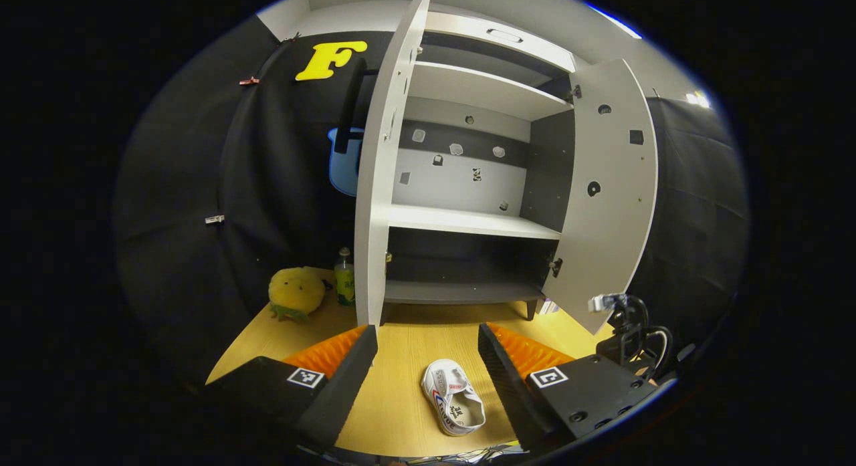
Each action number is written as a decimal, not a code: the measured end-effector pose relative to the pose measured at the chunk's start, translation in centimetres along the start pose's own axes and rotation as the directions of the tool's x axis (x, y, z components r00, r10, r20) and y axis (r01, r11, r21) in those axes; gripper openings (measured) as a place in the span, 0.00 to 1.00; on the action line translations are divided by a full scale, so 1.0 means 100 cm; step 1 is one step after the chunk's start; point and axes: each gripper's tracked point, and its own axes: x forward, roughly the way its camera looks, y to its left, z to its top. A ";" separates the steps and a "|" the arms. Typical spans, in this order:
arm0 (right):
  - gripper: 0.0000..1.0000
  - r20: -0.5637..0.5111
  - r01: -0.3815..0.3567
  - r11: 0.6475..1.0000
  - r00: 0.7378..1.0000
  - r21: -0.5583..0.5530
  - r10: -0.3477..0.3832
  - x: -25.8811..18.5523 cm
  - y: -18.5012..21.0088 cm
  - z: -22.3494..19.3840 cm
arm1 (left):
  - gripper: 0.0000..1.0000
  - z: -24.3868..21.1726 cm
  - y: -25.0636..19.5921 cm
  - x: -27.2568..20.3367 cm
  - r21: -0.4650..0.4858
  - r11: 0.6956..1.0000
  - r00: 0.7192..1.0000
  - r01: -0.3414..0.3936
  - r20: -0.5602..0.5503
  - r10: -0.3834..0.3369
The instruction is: Grab one shoe with the right hand and put it into the shoe cabinet, grab the other shoe with the left hand and put it into the shoe cabinet; then close the right door with the right hand and the left door with the left hand.
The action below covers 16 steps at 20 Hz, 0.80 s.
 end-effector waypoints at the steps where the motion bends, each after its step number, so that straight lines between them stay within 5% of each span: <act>1: 0.99 -0.008 0.014 1.000 1.000 -0.011 -0.015 0.010 -0.003 -0.005 | 0.95 -0.001 -0.001 -0.002 0.007 1.000 1.000 0.000 0.000 0.000; 13: 0.97 0.108 0.082 0.993 0.991 -0.081 -0.073 0.076 -0.016 0.017 | 0.95 -0.012 -0.001 0.005 0.007 1.000 0.999 -0.024 -0.023 0.024; 16: 0.81 0.088 0.111 0.993 0.990 -0.032 -0.108 0.083 -0.028 0.026 | 0.95 -0.016 -0.002 0.006 0.003 1.000 0.999 -0.016 -0.031 0.016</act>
